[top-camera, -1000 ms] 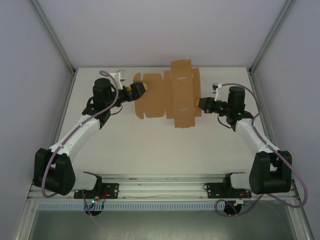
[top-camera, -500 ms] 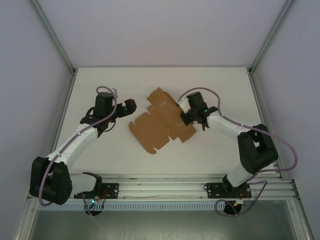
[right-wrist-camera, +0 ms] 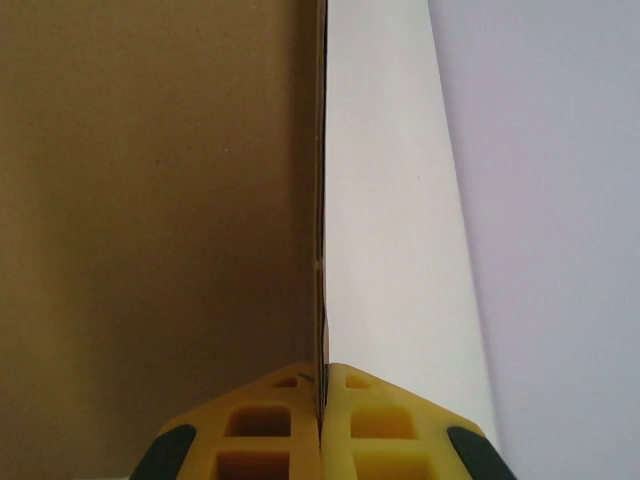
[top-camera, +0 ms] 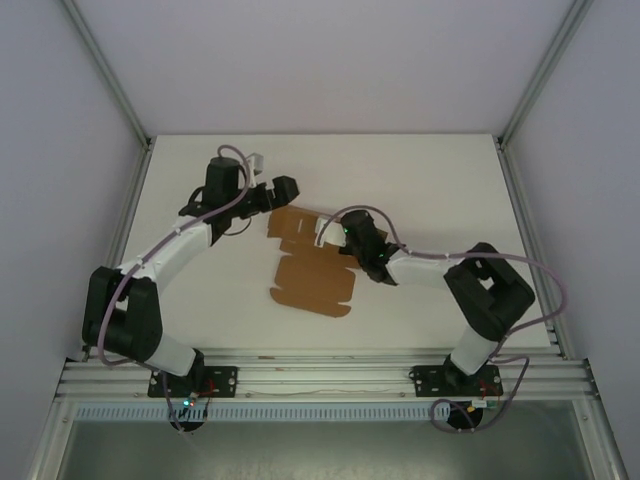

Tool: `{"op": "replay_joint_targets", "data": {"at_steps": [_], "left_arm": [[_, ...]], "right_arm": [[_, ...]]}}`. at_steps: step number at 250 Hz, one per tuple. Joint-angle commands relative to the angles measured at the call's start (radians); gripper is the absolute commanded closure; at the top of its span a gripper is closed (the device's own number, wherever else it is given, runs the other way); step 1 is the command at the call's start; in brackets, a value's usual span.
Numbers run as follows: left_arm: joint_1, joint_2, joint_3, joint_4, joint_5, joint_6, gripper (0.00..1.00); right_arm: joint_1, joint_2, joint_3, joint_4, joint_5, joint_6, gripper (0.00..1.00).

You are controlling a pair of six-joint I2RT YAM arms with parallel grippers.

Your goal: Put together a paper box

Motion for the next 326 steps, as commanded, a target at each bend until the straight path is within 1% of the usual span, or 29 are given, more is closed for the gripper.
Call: {"op": "replay_joint_targets", "data": {"at_steps": [1,38,73,107,131,156,170,180,197,201,221,238,262,271,288,305,326], "left_arm": [[-0.020,0.045,0.071,-0.025,0.047,0.030,0.00],[-0.032,0.096,0.099,-0.078,0.031,0.048,0.00],[-0.045,0.122,0.102,-0.105,0.013,0.058,0.02],[-0.053,0.163,0.122,-0.138,0.020,0.061,0.17],[-0.059,0.188,0.122,-0.129,0.043,0.048,0.19],[-0.068,0.216,0.122,-0.105,0.075,0.033,0.26],[-0.071,0.229,0.123,-0.085,0.102,0.021,0.32],[-0.072,0.234,0.122,-0.076,0.113,0.014,0.33],[-0.075,0.233,0.112,-0.044,0.116,0.011,0.40],[-0.074,0.233,0.109,-0.033,0.117,-0.015,0.42],[-0.076,0.235,0.096,0.012,0.124,-0.044,0.49],[-0.077,0.240,0.090,0.035,0.127,-0.068,0.58],[-0.077,0.234,0.069,0.075,0.121,-0.099,0.63],[-0.078,0.232,0.063,0.087,0.111,-0.109,0.67],[-0.082,0.232,0.062,0.083,0.102,-0.111,0.70],[-0.082,0.231,0.060,0.073,0.098,-0.107,0.76],[-0.081,0.218,0.047,0.068,0.078,-0.108,0.76]], "right_arm": [[0.009,0.022,0.022,0.098,0.058,-0.099,1.00],[0.009,0.016,0.040,0.090,0.019,-0.068,1.00],[0.009,0.012,0.035,0.097,0.017,-0.062,1.00],[0.010,-0.005,0.021,0.099,0.003,-0.050,1.00],[0.006,-0.018,0.021,0.098,0.008,-0.032,1.00],[0.009,-0.021,0.014,0.119,0.001,-0.028,1.00],[0.010,-0.019,0.014,0.134,-0.005,-0.019,1.00],[0.009,-0.020,0.015,0.137,-0.009,-0.007,1.00],[0.009,-0.025,0.017,0.126,-0.026,0.007,1.00],[0.009,-0.027,0.017,0.123,-0.032,0.009,1.00],[0.009,-0.031,0.008,0.119,-0.057,0.017,1.00],[0.009,-0.034,0.003,0.122,-0.066,0.023,1.00],[0.009,-0.042,0.003,0.117,-0.063,0.028,1.00],[0.008,-0.045,0.001,0.117,-0.060,0.026,1.00],[0.009,-0.052,-0.007,0.123,-0.062,0.020,1.00],[0.009,-0.057,-0.013,0.132,-0.063,0.024,1.00],[0.009,-0.065,-0.015,0.130,-0.058,0.034,1.00]]}}
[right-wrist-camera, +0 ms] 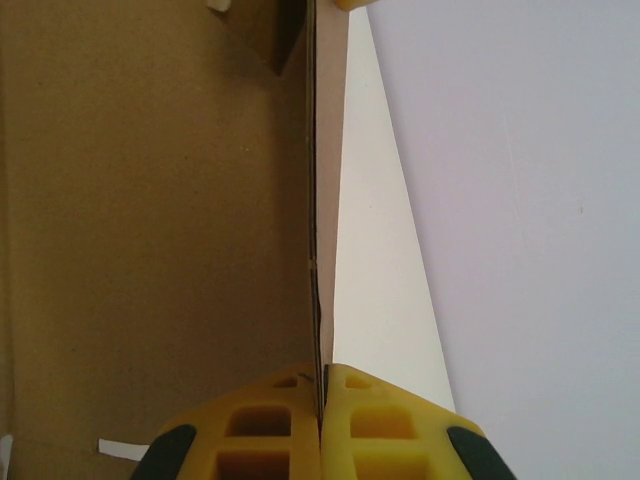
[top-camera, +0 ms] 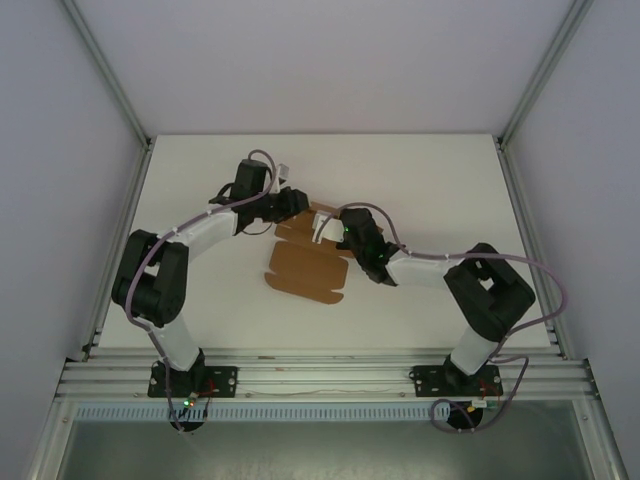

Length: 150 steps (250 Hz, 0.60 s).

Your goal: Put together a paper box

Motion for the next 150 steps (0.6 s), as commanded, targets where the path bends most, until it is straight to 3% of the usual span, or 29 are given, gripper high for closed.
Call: {"op": "replay_joint_targets", "data": {"at_steps": [1,40,67,99,130,150], "left_arm": [[-0.016,-0.016,-0.022,0.045,-0.001,-0.008,0.76],[-0.016,-0.048,-0.044,0.033,-0.045,0.003,0.74],[-0.017,-0.097,-0.069,-0.008,-0.085,0.050,0.41],[-0.010,-0.212,-0.126,-0.107,-0.265,0.152,0.01],[0.030,-0.339,-0.224,-0.178,-0.439,0.193,0.00],[0.092,-0.395,-0.299,-0.188,-0.481,0.188,0.00]], "right_arm": [[0.012,-0.042,-0.011,0.046,-0.046,0.029,1.00],[0.012,-0.050,-0.028,0.056,-0.041,0.033,1.00],[0.012,-0.066,-0.034,0.056,-0.021,0.050,1.00],[-0.001,-0.094,-0.039,0.015,-0.016,0.067,1.00],[-0.022,-0.121,-0.053,0.012,-0.030,0.100,1.00],[-0.040,-0.141,-0.057,-0.010,-0.064,0.113,1.00]]}}
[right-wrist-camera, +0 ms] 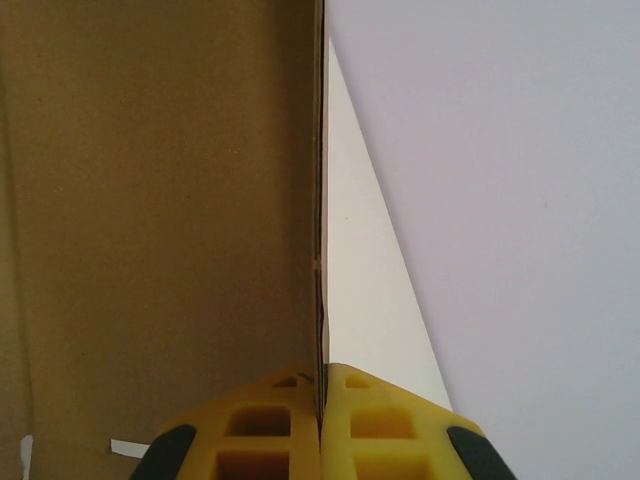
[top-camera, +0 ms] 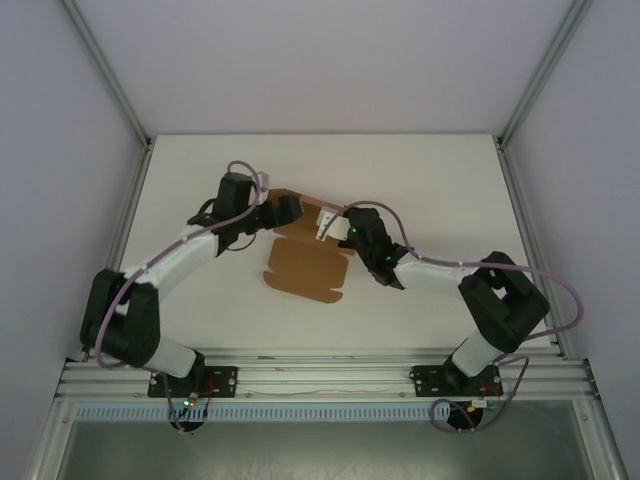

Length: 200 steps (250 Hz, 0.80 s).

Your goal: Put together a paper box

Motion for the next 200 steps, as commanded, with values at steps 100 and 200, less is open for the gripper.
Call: {"op": "replay_joint_targets", "data": {"at_steps": [100,200], "left_arm": [[0.152,0.005,-0.195,0.111,-0.041,0.099,0.00],[0.124,0.088,-0.220,0.342,0.150,0.118,0.02]], "right_arm": [[-0.064,-0.066,0.014,-0.075,-0.161,0.152,1.00],[-0.070,-0.068,0.030,-0.084,-0.225,0.206,1.00]]}}
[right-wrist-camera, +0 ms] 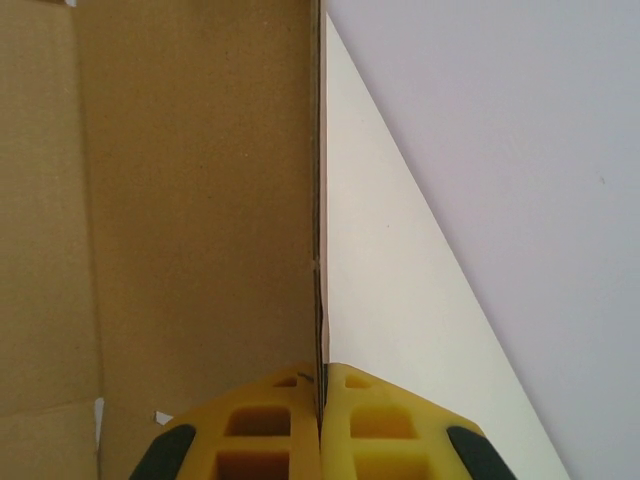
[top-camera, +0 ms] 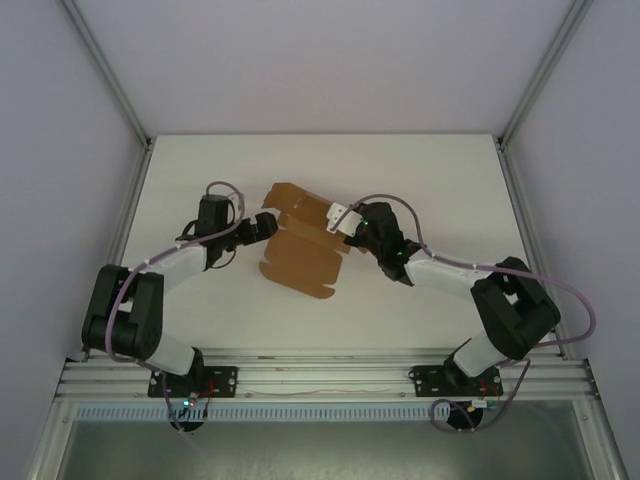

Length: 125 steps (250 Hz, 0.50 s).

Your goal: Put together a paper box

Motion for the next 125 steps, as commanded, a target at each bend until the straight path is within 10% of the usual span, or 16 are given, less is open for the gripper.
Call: {"op": "replay_joint_targets", "data": {"at_steps": [1,72,125], "left_arm": [[-0.022,0.019,-0.006,0.105,0.075,0.039,0.02],[-0.062,0.095,0.042,0.149,0.160,0.046,0.15],[-0.077,0.145,0.070,0.169,0.173,0.015,0.64]], "right_arm": [[-0.005,-0.019,0.034,-0.011,-0.043,0.039,1.00],[-0.005,-0.008,0.042,-0.002,-0.094,0.072,1.00],[-0.007,-0.021,0.043,-0.001,-0.115,0.089,1.00]]}}
